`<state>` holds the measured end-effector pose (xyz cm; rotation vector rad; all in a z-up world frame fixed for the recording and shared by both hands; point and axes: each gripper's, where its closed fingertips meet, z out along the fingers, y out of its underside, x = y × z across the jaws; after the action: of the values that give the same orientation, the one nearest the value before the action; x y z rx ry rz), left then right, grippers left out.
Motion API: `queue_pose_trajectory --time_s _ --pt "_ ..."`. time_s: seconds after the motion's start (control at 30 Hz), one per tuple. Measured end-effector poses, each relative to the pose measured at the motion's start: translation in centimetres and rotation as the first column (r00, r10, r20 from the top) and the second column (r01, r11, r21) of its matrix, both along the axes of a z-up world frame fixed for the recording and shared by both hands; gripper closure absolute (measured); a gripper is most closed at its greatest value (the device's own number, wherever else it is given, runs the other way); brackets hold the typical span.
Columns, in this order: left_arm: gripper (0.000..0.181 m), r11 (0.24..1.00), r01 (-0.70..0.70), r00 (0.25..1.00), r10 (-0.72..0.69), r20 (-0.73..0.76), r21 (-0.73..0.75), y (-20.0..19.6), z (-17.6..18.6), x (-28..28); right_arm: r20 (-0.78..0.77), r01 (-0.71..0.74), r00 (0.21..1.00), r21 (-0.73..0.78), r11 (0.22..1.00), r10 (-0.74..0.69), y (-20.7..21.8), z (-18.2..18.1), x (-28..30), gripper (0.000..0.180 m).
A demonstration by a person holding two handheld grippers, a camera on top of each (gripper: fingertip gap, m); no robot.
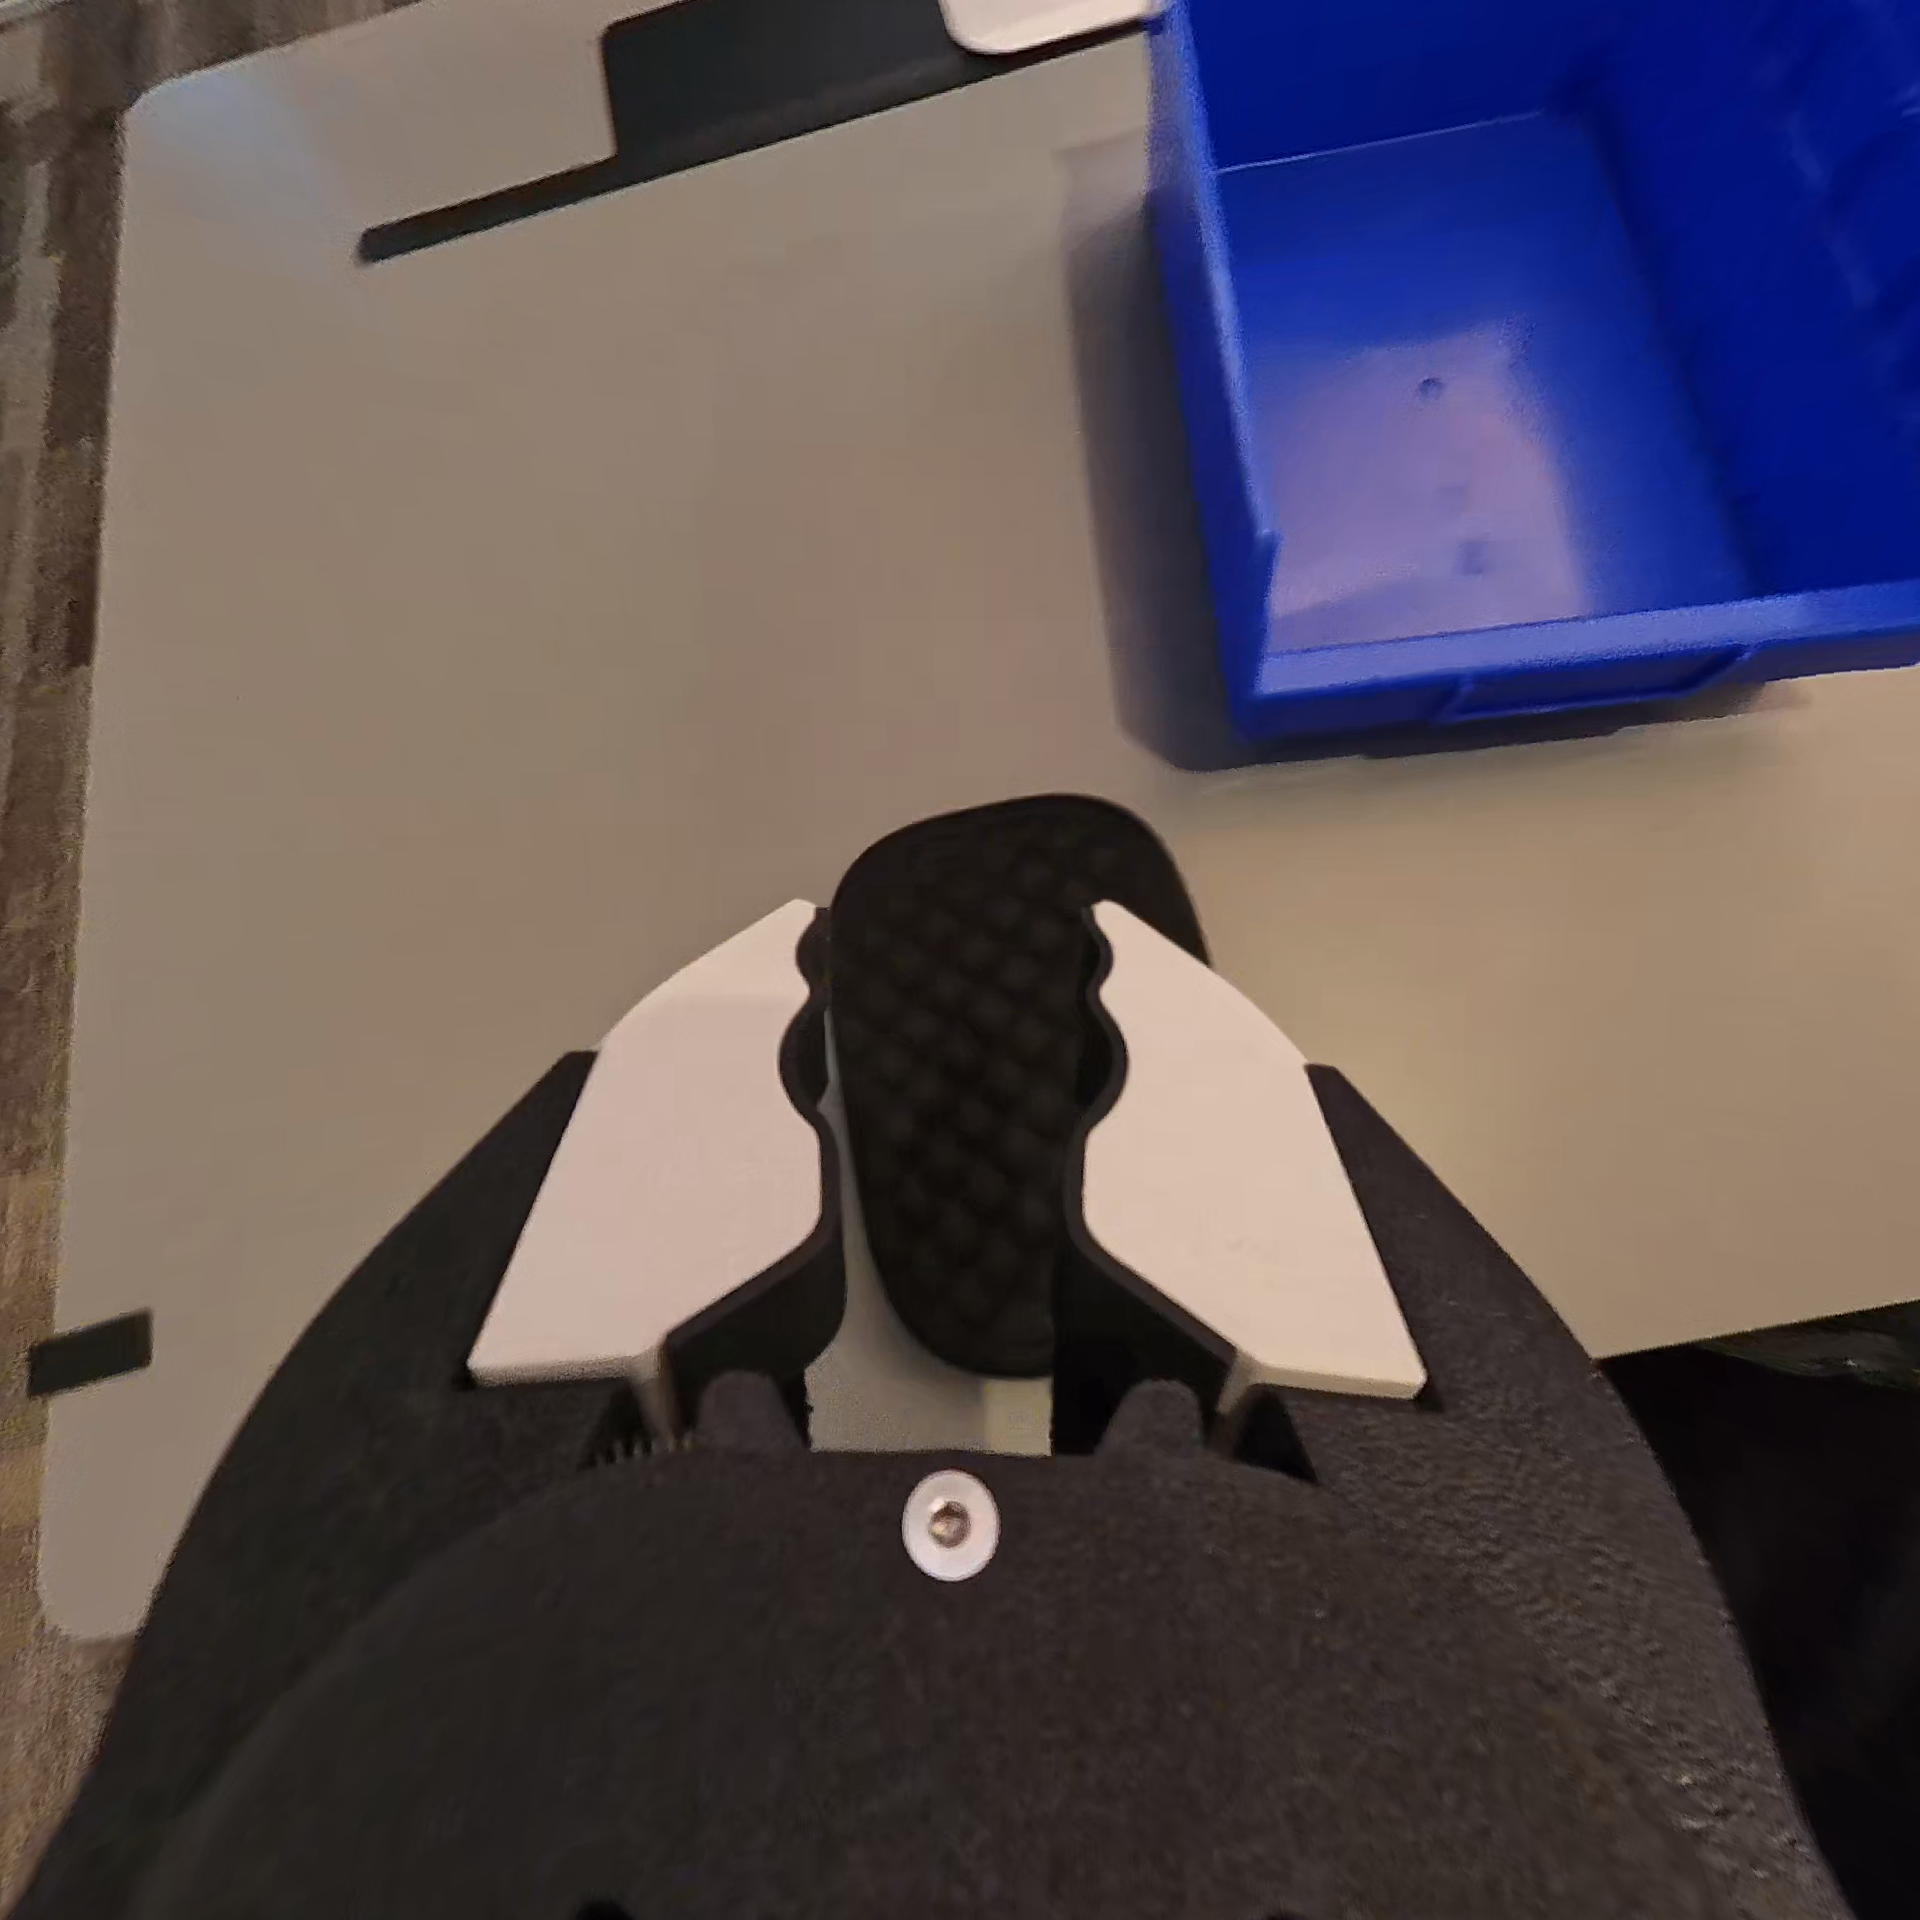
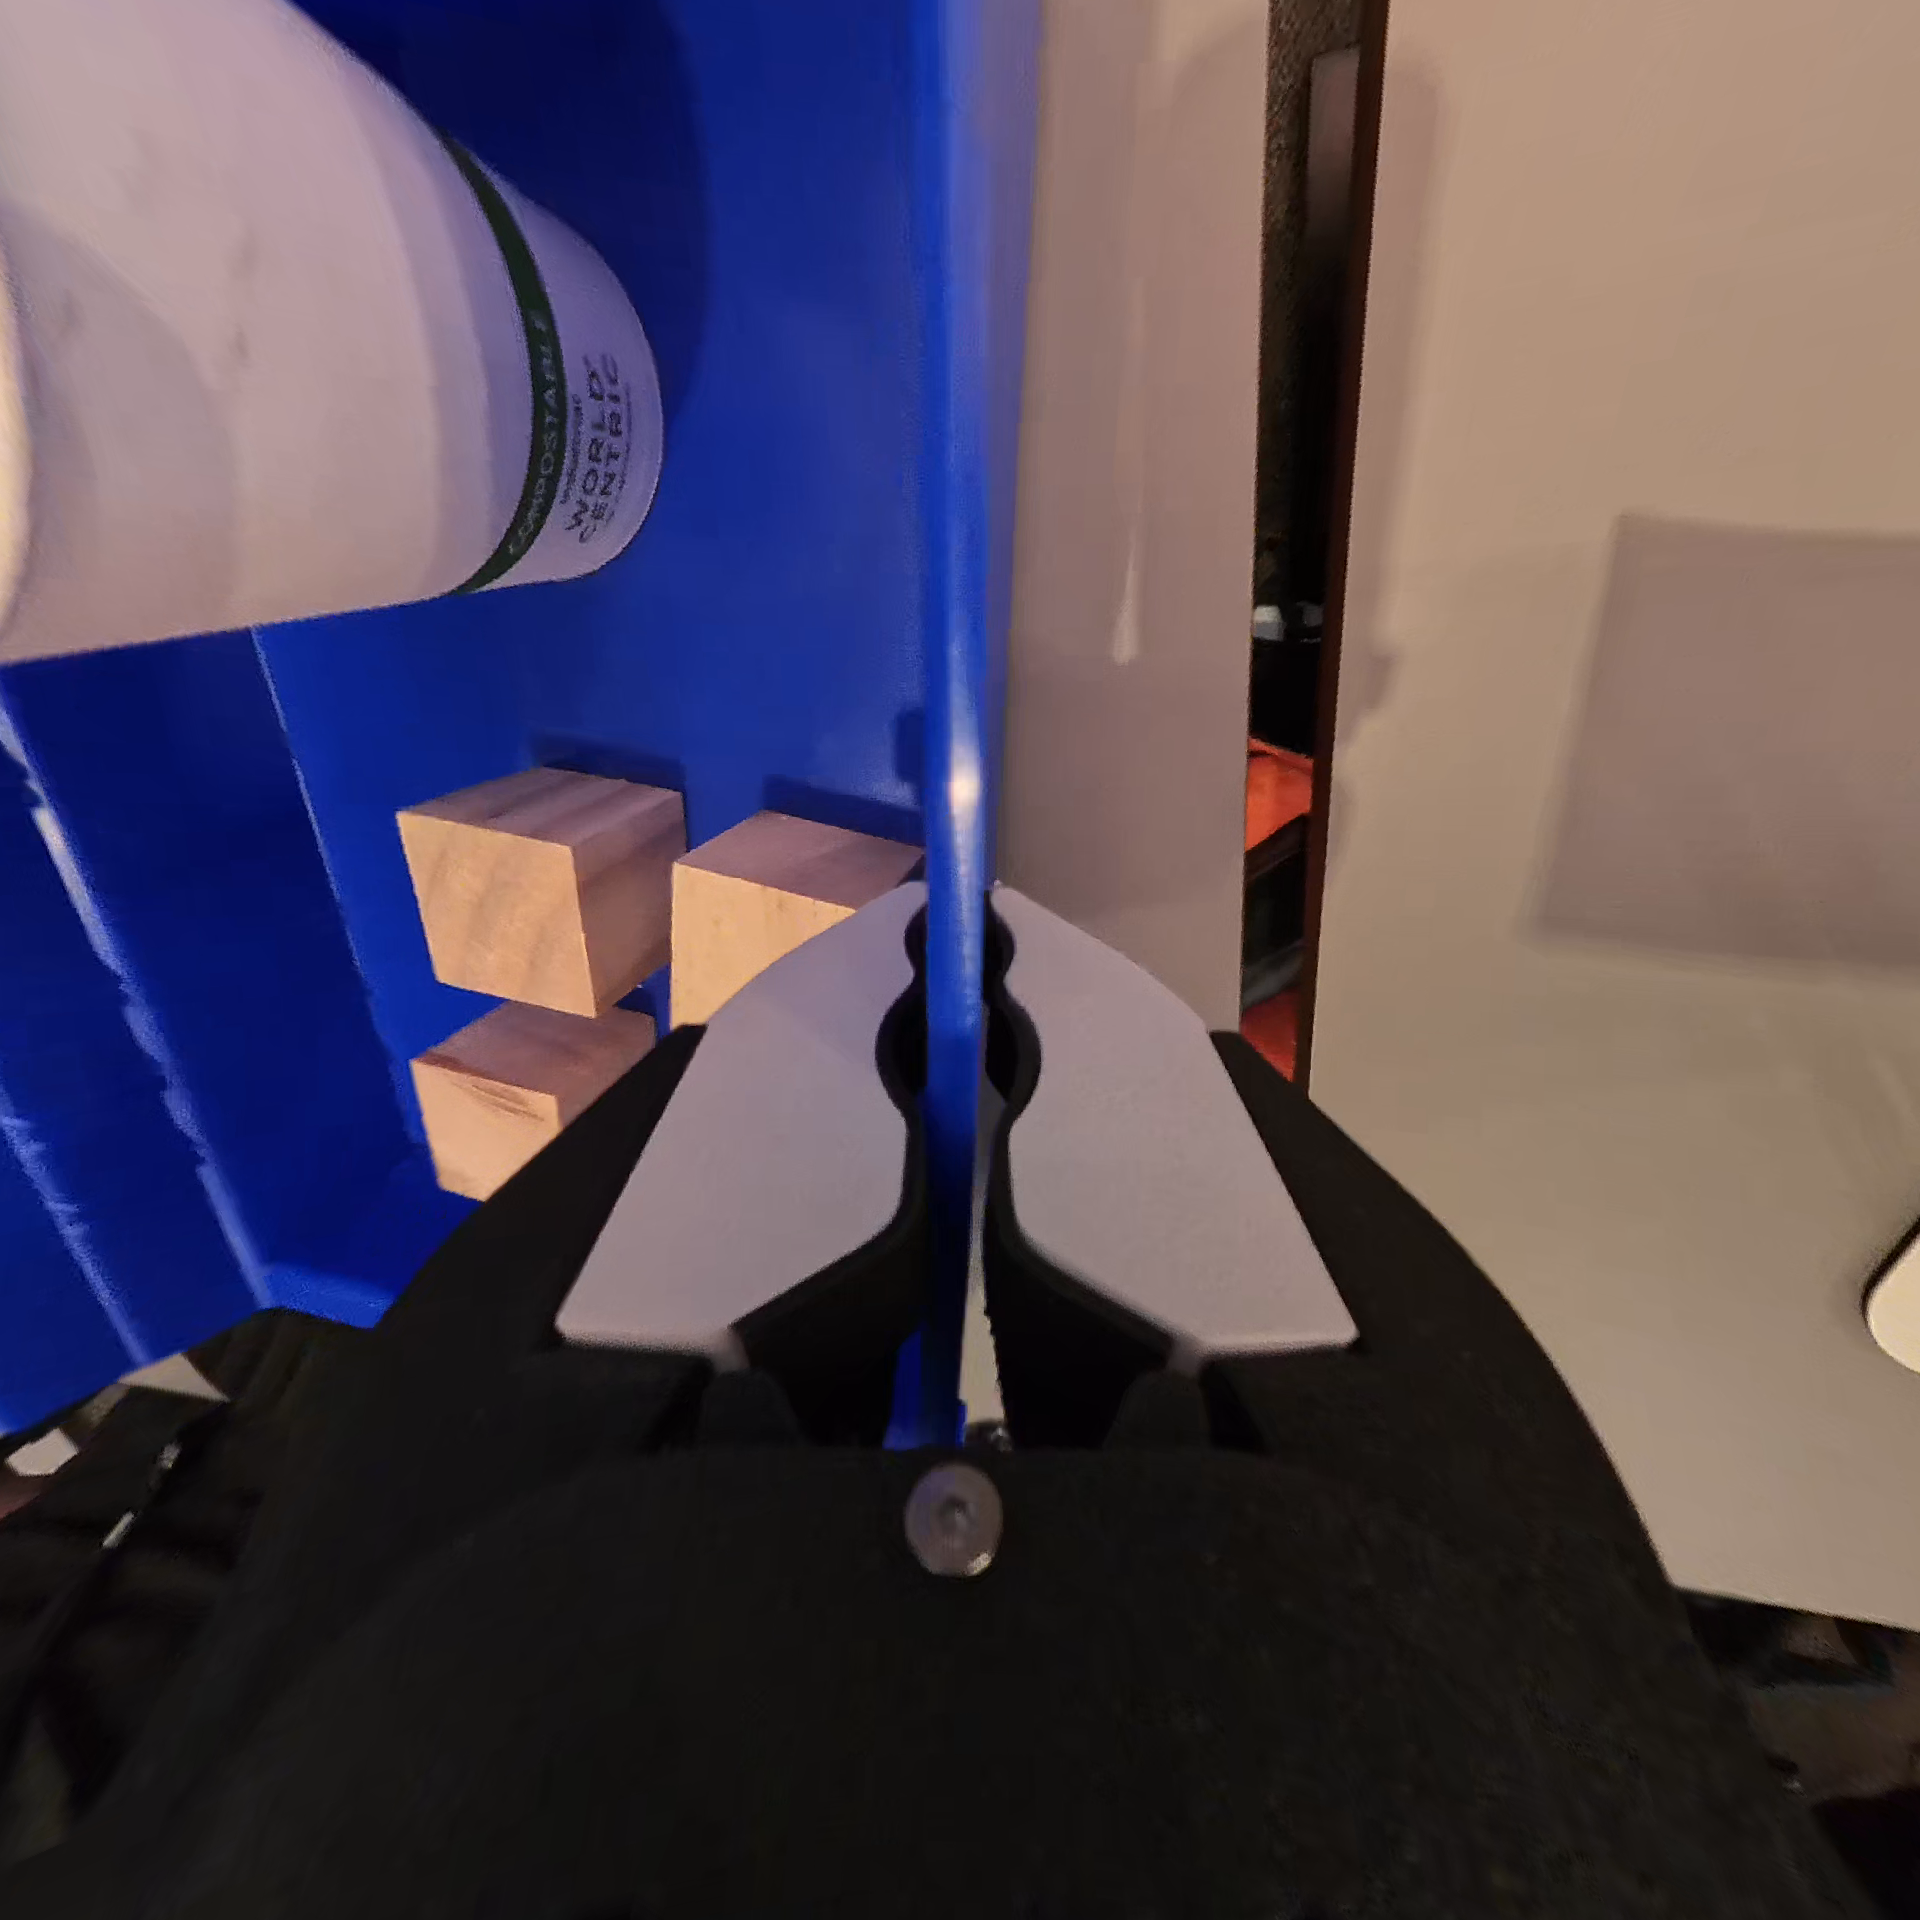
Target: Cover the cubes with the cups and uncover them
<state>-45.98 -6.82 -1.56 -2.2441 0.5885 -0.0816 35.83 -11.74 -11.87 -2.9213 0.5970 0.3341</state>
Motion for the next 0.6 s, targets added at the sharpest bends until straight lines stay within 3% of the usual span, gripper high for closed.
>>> queue_pose_trajectory --time_s 0.33,0.6 --pt "0.136 0.994 -0.111 0.994 0.111 0.016 0.024 -1.5 -1.0 -6.5 0.070 -0.023 0.997 0.042 0.999 0.020 0.3 6.9 -3.3 0.173" --pt "0.137 0.992 -0.128 0.990 0.128 0.058 0.006 -2.6 -2.9 -9.4 0.034 -0.149 0.989 0.052 0.987 0.147 4.4 13.3 -13.7 0.173"
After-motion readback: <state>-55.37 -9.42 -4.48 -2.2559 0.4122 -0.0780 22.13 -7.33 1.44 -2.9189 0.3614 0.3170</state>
